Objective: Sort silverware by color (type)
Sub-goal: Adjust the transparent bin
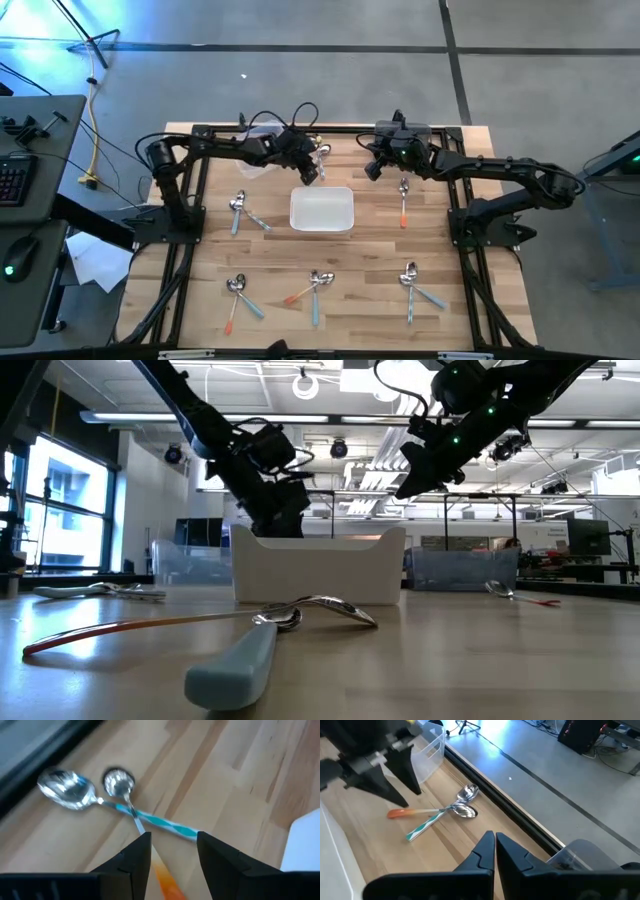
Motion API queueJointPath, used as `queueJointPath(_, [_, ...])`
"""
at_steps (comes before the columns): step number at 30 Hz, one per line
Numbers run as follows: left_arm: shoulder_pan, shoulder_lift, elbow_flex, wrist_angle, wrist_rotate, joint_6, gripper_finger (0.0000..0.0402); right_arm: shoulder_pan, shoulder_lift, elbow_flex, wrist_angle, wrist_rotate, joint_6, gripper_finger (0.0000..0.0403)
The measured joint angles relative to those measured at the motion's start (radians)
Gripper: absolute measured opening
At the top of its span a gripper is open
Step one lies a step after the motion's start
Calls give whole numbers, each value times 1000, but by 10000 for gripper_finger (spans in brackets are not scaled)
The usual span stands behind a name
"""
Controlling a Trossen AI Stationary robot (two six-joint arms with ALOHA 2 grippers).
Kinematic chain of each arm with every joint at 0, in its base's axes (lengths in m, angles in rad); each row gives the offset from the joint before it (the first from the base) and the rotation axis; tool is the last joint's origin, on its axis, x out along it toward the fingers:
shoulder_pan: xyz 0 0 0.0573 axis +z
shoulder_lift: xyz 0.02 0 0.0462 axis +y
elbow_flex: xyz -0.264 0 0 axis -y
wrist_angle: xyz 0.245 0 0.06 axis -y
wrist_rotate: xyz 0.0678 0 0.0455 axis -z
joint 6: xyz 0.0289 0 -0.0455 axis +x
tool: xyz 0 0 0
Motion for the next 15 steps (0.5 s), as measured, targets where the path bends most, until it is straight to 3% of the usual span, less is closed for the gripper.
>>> queueJointPath(8, [-14, -187, -18, -337, -21, 46, 86, 0, 0, 0, -8, 0, -3, 0])
queueJointPath(15, [-9, -309, -159, -502, -21, -64, 9, 0, 0, 0, -8, 0, -18, 0])
